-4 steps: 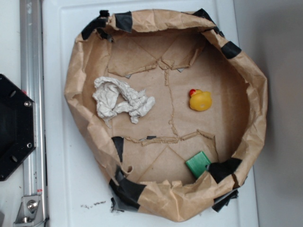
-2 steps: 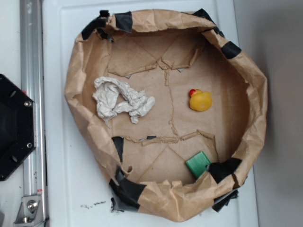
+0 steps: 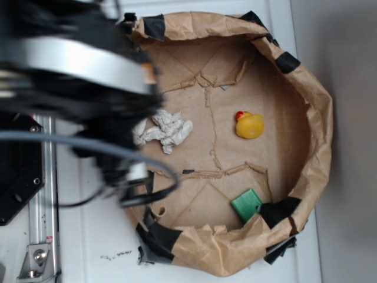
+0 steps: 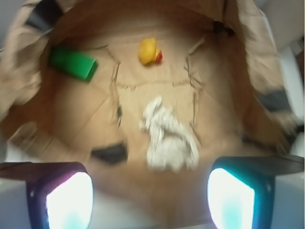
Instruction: Grab the white paper.
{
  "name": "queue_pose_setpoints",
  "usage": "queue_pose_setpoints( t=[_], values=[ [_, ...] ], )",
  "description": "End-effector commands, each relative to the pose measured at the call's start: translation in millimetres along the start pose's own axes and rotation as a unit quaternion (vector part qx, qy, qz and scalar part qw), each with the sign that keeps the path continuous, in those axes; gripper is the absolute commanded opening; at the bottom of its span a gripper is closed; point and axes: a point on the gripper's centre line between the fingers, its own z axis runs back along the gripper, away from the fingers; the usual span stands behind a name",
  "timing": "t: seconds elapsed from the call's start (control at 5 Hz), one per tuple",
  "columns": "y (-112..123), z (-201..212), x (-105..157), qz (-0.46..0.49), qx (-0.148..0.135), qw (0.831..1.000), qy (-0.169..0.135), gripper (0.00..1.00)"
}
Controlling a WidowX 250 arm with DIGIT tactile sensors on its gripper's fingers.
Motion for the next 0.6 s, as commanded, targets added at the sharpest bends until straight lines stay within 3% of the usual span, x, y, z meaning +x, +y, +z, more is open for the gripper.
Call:
queue_pose_setpoints(
  t=[0.0, 0.2, 0.4],
  values=[
    [18, -60, 53, 0.032, 0.023, 0.997, 0.07, 1.0],
    [9, -108, 19, -0.003, 0.064, 0.987, 0.149, 1.0],
    [16, -138, 4, -0.017, 0.092, 0.979, 0.183, 1.0]
  ],
)
